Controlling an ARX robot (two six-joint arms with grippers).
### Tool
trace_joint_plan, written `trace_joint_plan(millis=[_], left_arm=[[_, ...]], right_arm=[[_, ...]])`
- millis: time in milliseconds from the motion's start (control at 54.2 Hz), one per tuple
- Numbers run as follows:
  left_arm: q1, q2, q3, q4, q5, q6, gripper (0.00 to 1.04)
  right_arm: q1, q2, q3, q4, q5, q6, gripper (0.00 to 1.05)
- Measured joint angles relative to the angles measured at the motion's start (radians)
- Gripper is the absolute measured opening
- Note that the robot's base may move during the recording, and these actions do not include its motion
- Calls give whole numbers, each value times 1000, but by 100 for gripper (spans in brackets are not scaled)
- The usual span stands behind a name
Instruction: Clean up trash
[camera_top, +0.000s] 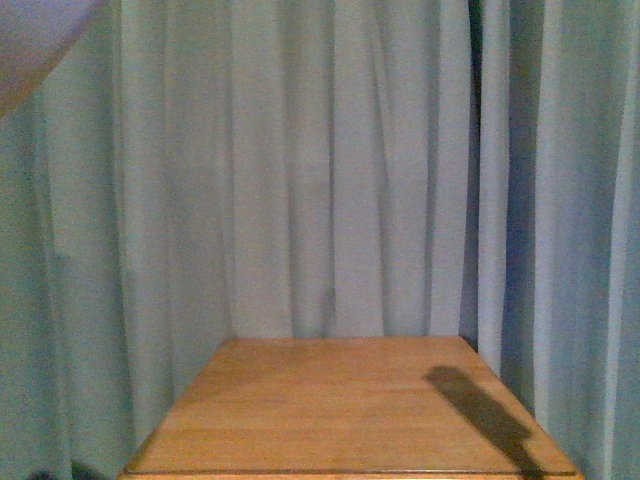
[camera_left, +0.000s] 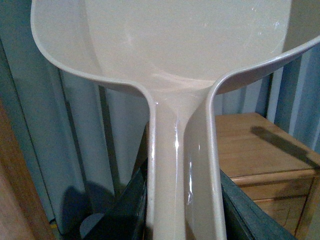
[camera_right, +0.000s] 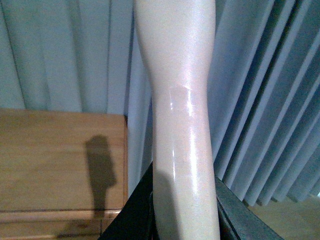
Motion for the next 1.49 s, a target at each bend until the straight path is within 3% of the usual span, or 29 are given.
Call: trace_joint_plan(millis=[350,1493], left_arm=[[0,0,0,0,0,0,28],[2,-4,-3,3,2,0,28]], right_arm=[[-10,-140,-93,-5,39,26,19],[-14,-140,-96,-8,36,36,19]])
